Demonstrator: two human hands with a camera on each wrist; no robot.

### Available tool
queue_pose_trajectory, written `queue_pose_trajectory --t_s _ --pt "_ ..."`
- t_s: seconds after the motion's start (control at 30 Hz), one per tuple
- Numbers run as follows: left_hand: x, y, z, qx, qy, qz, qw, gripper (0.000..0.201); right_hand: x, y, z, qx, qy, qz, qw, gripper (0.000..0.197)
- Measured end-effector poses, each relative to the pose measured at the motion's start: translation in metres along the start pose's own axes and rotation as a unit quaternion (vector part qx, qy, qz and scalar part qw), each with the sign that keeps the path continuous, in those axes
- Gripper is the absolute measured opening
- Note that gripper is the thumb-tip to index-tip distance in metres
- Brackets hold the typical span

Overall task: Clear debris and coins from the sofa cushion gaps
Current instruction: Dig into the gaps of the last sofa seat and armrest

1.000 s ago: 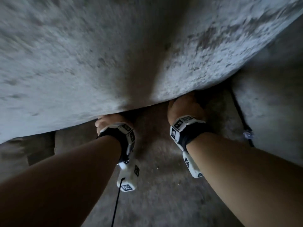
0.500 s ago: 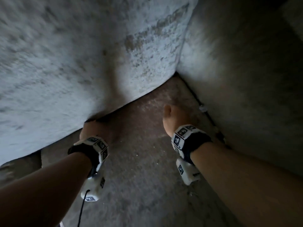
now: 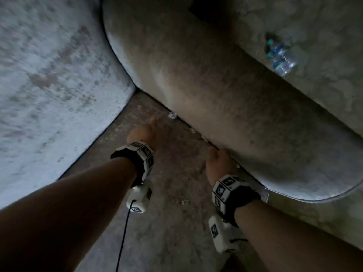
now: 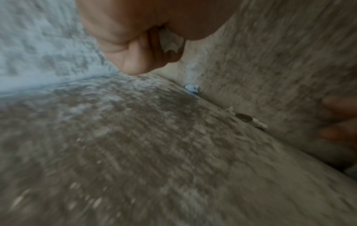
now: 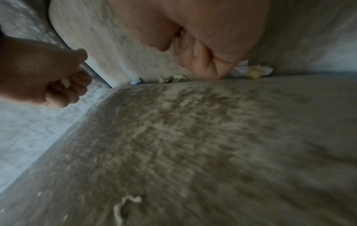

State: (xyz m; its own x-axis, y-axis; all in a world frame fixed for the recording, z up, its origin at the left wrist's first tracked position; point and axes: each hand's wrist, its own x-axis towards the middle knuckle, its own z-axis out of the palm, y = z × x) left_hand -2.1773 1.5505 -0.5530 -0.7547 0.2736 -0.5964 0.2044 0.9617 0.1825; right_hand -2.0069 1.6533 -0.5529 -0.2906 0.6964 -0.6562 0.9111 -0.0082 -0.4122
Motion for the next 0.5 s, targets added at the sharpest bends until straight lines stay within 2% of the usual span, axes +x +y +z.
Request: queue_pose_trajectory --t_s 0.07,0.13,0.2,0.27,0.37,0.4,0.43,0.5 --pt "0.003 0.013 -0.002 0.015 -0.003 -0.003 1.0 0.058 0.005 -0.003 0.007 -0.039 -0.003 0.007 0.999 0.05" --pt "0.012 0.027 -0.003 0.024 -0.015 0.01 1.0 0.048 0.011 -0.013 0.014 -0.086 0.01 0.006 0.996 0.058" --pt "0.025 0.037 -0.002 0.022 -0.036 0.018 0.999 0.038 0.016 -0.026 0.024 -0.132 -0.015 -0.009 0.991 0.055" --pt "0.045 0.046 0.009 0.024 -0.043 0.029 0.998 0.041 0.025 -0.034 0.04 -0.132 -0.014 -0.018 0.991 0.066" --pt "0.065 0.056 0.03 0.05 -0.023 0.033 0.998 0.049 0.052 -0.046 0.073 -0.224 -0.046 -0.091 0.969 0.085" --pt "0.071 0.056 0.036 0.076 -0.029 0.037 0.996 0.051 0.062 -0.048 0.085 -0.249 -0.076 -0.078 0.962 0.088" --pt "0.075 0.056 0.04 0.096 -0.036 0.044 0.994 0.052 0.074 -0.045 0.1 -0.28 -0.073 -0.062 0.955 0.089" --pt "0.078 0.054 0.043 0.11 -0.034 0.064 0.991 0.049 0.084 -0.05 0.104 -0.268 -0.08 -0.028 0.96 0.087"
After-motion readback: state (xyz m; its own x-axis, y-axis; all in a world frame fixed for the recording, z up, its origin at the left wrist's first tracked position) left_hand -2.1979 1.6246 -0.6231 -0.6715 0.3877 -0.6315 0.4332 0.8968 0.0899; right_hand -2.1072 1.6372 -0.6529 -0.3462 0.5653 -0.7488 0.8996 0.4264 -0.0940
